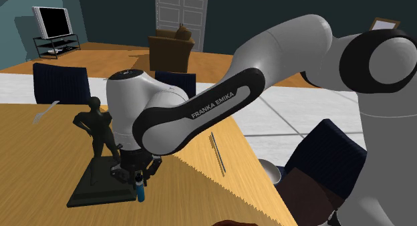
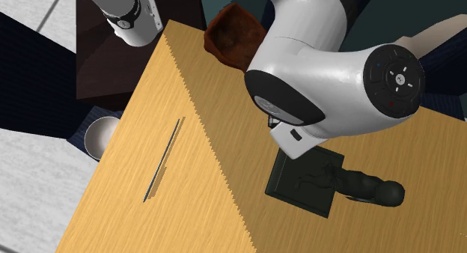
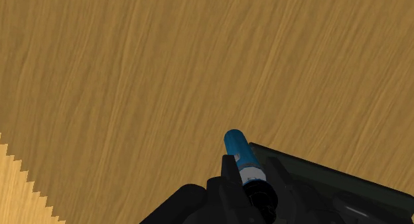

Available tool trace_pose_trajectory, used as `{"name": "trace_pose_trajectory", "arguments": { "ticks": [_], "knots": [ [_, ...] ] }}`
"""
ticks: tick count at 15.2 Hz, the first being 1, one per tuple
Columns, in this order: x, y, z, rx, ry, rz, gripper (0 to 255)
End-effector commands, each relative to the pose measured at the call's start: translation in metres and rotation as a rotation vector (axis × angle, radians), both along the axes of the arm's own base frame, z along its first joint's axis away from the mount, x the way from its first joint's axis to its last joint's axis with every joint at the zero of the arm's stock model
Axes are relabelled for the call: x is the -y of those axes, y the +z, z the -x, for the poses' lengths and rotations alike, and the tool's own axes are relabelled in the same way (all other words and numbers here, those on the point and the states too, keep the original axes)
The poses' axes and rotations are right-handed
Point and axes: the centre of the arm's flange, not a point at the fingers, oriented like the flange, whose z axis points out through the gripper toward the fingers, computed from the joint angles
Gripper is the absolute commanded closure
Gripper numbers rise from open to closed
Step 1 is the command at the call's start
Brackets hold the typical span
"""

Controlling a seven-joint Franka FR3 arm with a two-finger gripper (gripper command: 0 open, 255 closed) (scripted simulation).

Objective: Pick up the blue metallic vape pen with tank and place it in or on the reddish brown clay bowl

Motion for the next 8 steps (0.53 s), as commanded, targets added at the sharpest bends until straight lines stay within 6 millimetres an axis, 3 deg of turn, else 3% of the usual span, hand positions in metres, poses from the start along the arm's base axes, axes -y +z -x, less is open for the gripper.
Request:
{"name": "trace_pose_trajectory", "arguments": {
  "ticks": [1,5,8],
  "knots": [
    [0.000,0.000,0.000,0.000,0.000,0.001,255],
    [0.000,0.000,0.000,0.000,0.000,0.000,255],
    [0.000,0.016,0.000,0.000,0.000,0.000,255]
  ]
}}
